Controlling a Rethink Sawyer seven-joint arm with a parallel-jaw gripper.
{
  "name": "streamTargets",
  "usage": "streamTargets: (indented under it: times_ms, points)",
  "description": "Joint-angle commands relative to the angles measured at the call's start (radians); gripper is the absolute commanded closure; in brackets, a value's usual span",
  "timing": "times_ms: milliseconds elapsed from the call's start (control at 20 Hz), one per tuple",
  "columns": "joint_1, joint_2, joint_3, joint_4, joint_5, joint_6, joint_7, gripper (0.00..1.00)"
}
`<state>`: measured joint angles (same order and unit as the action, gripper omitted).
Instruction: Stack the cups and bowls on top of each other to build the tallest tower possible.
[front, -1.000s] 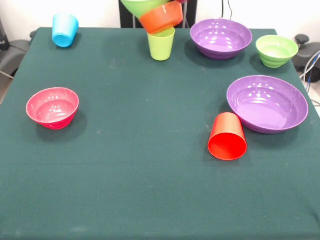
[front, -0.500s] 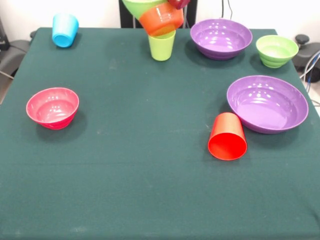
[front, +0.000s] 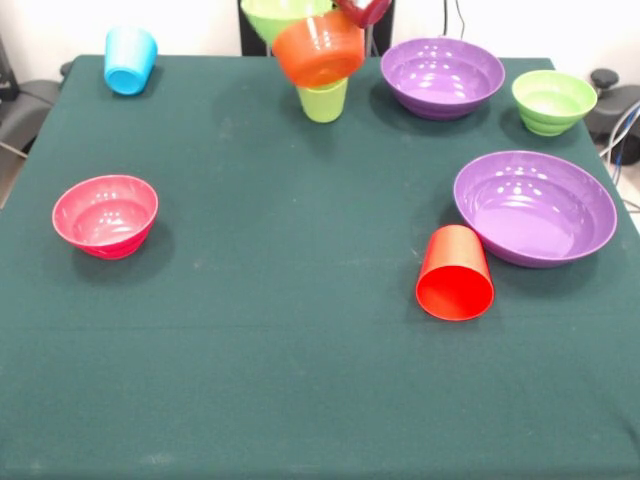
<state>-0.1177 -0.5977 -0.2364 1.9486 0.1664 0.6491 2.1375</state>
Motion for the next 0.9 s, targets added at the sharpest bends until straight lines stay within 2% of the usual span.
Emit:
streamTargets:
  times_ms: [50, 400, 900]
  points:
    - [-0.011, 0.043, 0.114, -0.064, 0.043, -0.097, 0.119, 1.0]
    - [-0.053, 0.112, 0.11, -0.143, 0.029, -0.078, 0.087, 1.0]
    - [-0.071, 0.116, 0.134, -0.145, 0.017, -0.117, 0.076, 1.0]
